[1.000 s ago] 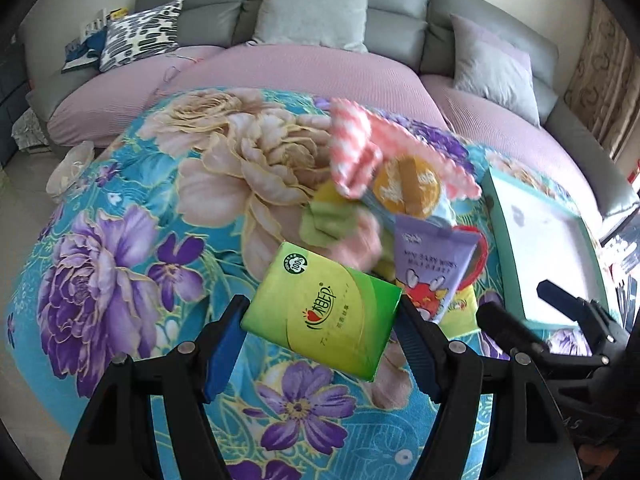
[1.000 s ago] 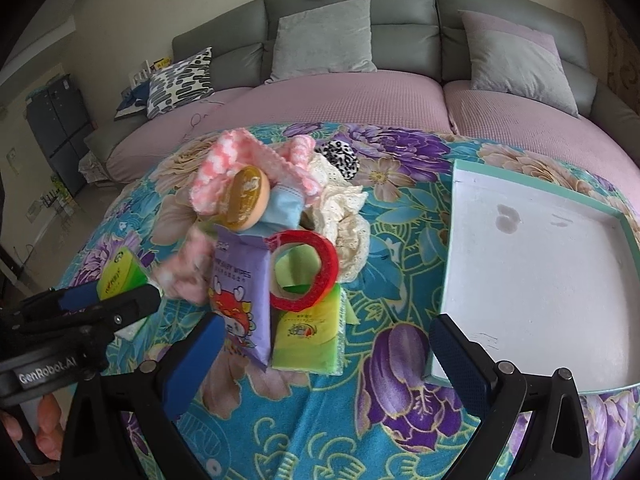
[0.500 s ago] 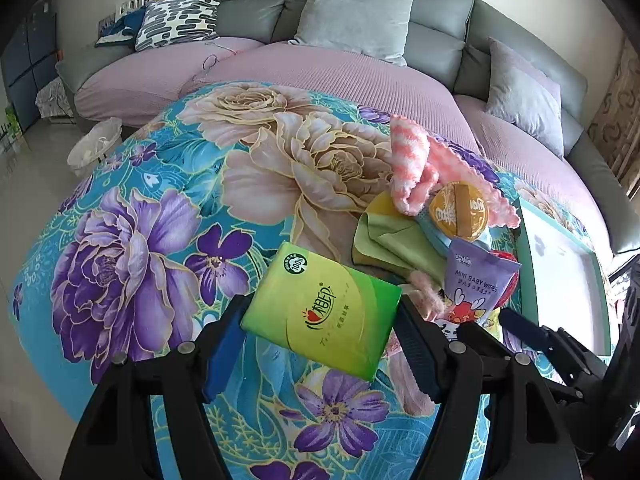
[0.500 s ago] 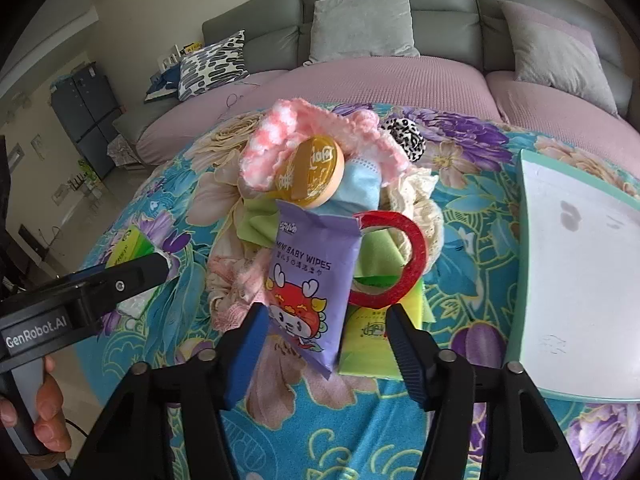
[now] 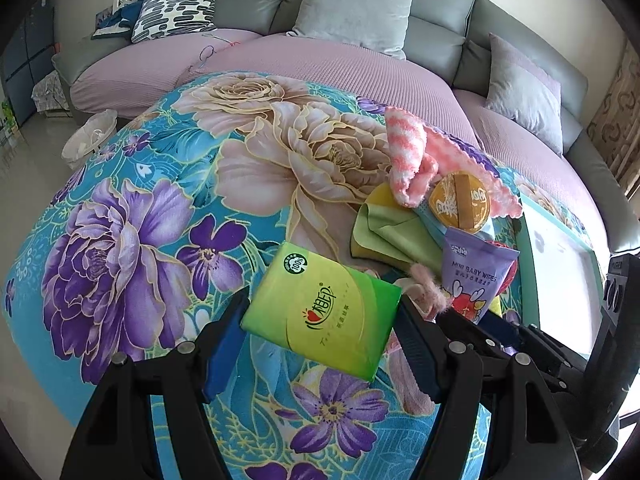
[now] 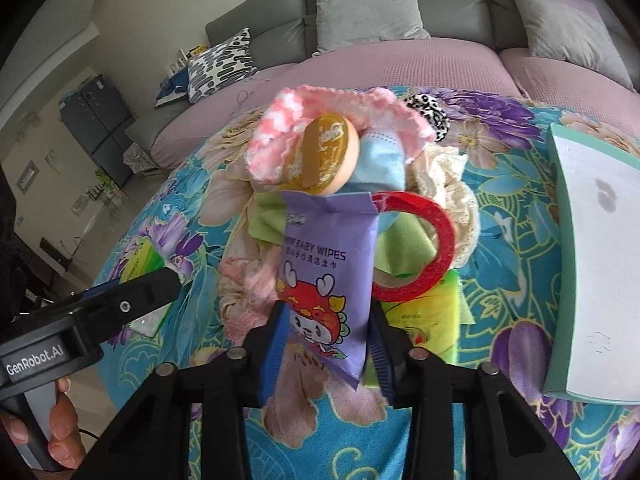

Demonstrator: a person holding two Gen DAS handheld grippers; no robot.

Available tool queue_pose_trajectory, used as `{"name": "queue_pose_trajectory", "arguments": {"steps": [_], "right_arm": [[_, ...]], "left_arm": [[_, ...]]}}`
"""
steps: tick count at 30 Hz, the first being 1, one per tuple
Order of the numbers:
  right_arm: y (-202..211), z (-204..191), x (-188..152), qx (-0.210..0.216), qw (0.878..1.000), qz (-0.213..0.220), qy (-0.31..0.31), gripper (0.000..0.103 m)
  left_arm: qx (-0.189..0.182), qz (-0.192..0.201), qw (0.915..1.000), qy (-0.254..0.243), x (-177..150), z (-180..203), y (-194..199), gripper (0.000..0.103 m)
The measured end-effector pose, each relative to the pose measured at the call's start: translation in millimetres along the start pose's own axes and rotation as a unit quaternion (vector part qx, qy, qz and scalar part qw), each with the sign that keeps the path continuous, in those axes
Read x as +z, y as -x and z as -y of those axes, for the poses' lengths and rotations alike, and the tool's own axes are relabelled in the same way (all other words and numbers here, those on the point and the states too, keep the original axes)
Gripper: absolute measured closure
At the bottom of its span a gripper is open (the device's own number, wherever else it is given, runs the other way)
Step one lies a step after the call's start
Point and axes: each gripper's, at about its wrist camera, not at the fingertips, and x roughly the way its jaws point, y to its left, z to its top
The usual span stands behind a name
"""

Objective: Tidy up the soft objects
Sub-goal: 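Grasp the purple baby wipes pack with the right gripper while the left holds the tissue pack, then carry the tissue pack with the left gripper while the right carries the wipes over the tray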

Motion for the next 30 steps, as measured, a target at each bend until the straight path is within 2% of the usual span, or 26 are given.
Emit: {"name": "queue_pose_trajectory", "arguments": {"steps": [3, 7, 11, 17, 30], "right_arm": [[-1, 0, -1, 0.005, 1.0, 0.001, -0.006, 0.069], [4, 2, -2, 0.012, 1.0, 0.012, -0.014, 0.082], [9, 2, -2, 0.015, 1.0, 0.019, -0.016, 0.087], [22, 4, -2, 0.028, 0.999, 0.035, -0.018, 0.091], [55, 12, -1, 0.051, 0.996, 0.072, -0.026, 0.091]], "left_arm": [[0.001, -0.002, 1.0, -0.001, 0, 0, -1, 0.029], [0.002, -0.002, 1.0, -0.003, 0, 1, -1, 0.029], [0.005, -0.001, 1.0, -0.005, 0, 3, 0, 0.029], [0.009, 0.003, 0.9999, -0.011, 0, 7, 4, 0.029], [0.023, 0.027, 0.9989, -0.032, 5, 24, 22, 0.029]]}}
